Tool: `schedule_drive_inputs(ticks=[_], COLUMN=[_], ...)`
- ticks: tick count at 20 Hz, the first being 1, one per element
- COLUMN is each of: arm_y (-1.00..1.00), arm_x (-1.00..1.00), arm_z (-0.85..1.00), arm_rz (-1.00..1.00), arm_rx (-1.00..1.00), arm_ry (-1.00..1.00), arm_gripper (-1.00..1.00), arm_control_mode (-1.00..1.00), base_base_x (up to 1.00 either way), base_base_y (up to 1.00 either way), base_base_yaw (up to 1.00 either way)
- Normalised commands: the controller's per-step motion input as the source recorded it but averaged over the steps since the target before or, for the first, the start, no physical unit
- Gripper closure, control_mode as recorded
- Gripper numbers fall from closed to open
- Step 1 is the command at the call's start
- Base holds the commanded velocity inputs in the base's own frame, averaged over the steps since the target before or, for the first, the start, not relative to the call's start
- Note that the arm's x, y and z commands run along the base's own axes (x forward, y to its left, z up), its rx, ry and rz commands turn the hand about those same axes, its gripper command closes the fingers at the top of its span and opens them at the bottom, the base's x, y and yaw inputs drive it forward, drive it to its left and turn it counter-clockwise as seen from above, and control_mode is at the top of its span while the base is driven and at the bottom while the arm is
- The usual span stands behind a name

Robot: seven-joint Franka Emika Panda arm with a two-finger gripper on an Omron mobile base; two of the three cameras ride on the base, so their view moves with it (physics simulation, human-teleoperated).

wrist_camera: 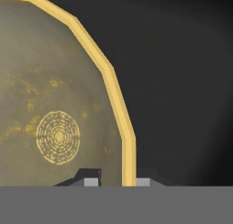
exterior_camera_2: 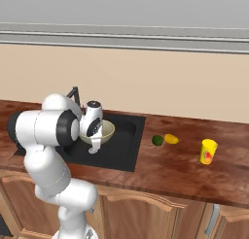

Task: Remove the lime and mango from the sink. Then move the bowl and cup from the counter to the sink for washing.

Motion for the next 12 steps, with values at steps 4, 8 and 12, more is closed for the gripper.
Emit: schedule_drive_inputs(ticks=[4,8,12], arm_y=[0.03,0.03,0.05], arm_x=[0.12,0.09,0.1], arm_z=[-0.09,-0.1,-0.09], arm_rz=[0.03,0.01,0.01], arm_rx=[0.0,0.0,0.0], arm_ry=[0.0,0.0,0.0], arm_gripper=[1.0,1.0,1.0], arm_control_mode=[-1.0,-1.0,-1.0], base_base_x=[0.0,0.0,0.0], base_base_y=[0.0,0.0,0.0], base_base_yaw=[0.0,0.0,0.0])
